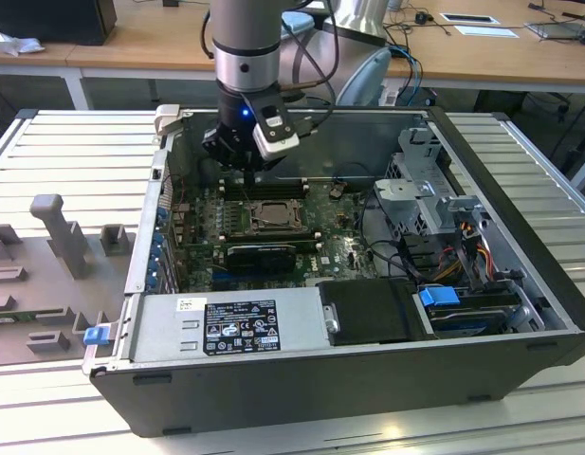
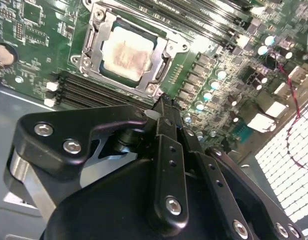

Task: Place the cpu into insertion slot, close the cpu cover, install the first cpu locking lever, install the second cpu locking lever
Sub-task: 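Install the first cpu locking lever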

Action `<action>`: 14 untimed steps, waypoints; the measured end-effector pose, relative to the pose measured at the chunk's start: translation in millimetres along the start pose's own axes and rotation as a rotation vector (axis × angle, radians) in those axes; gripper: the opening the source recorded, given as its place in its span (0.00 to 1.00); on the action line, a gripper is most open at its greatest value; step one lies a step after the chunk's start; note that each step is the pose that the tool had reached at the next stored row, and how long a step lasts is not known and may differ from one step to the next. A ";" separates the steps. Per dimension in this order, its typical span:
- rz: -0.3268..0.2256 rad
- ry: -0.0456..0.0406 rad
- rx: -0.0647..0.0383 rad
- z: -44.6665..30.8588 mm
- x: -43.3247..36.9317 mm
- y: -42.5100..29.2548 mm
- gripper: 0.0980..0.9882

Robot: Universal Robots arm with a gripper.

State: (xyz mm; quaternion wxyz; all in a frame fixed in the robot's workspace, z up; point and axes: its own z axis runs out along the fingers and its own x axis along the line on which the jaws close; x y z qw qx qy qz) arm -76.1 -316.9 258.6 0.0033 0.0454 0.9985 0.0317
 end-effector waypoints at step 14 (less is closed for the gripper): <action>-0.012 0.0007 0.000 0.1 39.2 0.6 0.01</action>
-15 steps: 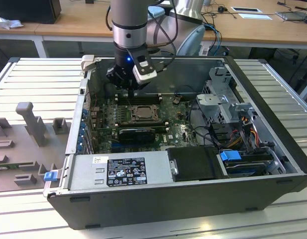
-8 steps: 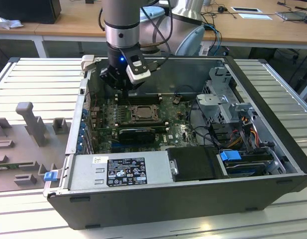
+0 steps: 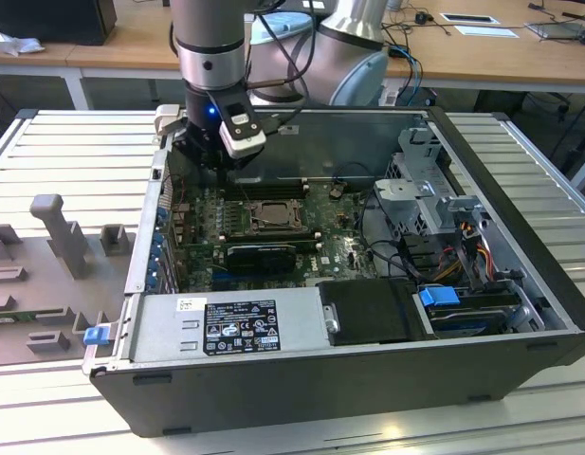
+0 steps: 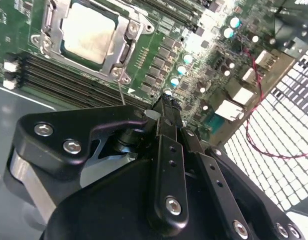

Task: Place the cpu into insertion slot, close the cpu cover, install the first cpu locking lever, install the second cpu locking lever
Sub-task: 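Install the first cpu locking lever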

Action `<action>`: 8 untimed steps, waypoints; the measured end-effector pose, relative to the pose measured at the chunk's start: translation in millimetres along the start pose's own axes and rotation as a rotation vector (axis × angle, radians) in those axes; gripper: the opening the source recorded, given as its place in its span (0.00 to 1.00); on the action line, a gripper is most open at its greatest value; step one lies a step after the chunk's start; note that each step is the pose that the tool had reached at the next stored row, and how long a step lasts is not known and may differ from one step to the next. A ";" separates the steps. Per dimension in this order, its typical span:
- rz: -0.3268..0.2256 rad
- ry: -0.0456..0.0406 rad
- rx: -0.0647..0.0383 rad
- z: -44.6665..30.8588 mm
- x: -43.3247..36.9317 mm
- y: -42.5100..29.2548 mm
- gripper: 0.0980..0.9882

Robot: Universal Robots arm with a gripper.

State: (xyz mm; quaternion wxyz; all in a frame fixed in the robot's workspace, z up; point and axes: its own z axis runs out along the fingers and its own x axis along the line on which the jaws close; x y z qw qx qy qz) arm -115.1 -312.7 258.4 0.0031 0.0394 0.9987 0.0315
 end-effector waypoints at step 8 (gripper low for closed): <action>-0.005 0.0003 0.000 1.1 -1.6 16.3 0.01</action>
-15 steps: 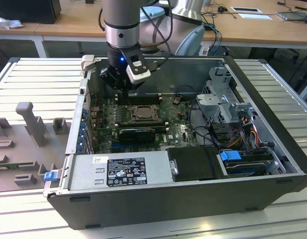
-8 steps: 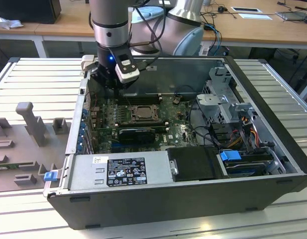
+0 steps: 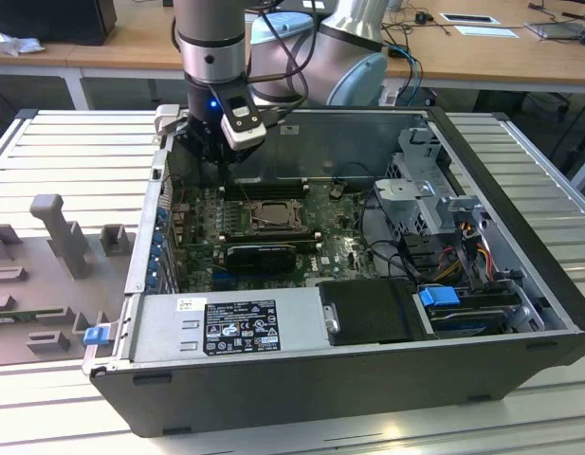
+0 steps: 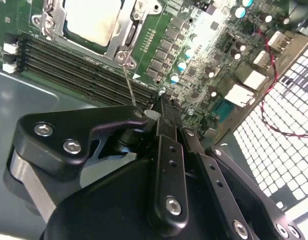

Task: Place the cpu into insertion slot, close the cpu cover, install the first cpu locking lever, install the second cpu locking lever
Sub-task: 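Install the first cpu locking lever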

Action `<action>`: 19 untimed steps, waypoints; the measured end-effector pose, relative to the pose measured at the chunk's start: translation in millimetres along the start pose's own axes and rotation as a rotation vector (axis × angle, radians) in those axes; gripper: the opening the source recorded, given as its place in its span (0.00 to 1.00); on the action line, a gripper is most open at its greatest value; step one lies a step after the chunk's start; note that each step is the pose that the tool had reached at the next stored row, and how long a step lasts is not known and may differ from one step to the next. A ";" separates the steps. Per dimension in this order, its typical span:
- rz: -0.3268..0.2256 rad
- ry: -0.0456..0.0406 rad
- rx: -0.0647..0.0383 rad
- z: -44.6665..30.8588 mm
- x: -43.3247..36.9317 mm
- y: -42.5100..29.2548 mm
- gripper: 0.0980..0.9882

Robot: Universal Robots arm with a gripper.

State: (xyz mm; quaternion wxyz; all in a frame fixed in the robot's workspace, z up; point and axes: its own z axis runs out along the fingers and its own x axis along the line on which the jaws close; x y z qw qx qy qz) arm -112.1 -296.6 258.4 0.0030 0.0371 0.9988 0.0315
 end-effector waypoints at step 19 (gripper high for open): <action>-0.035 0.0124 -0.046 6.5 -52.6 4.0 0.01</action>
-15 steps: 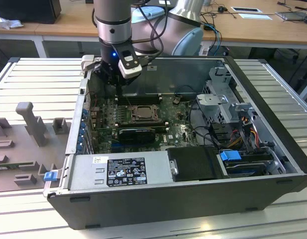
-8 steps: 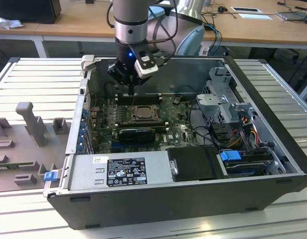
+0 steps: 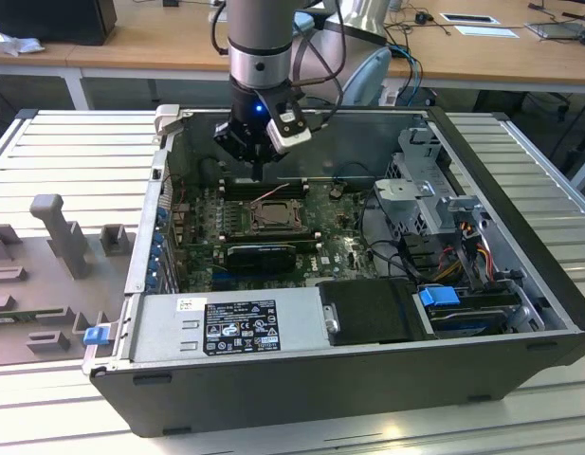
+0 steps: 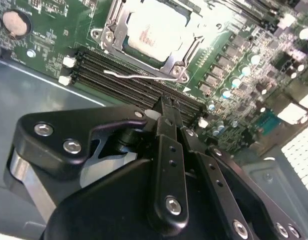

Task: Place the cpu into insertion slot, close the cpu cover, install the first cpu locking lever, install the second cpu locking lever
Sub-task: 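Install the first cpu locking lever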

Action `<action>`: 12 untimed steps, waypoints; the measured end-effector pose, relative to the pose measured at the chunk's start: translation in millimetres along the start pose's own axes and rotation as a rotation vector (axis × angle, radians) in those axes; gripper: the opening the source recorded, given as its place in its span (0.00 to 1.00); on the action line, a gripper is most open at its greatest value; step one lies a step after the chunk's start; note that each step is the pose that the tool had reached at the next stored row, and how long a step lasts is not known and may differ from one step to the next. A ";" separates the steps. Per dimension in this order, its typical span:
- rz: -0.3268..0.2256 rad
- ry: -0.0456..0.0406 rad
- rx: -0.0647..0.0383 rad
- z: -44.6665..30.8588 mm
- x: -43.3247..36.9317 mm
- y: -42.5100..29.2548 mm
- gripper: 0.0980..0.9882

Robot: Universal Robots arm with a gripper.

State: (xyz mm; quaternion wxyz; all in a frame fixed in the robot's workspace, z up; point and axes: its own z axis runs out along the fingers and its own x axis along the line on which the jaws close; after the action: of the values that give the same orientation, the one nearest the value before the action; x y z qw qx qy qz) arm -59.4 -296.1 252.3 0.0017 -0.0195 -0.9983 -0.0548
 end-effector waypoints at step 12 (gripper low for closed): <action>-0.030 -0.0343 0.000 12.1 -14.5 -0.2 0.01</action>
State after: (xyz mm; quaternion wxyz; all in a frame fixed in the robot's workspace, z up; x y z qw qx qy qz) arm -44.9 -295.5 240.1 -0.0162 -0.0054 -0.9984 -0.0546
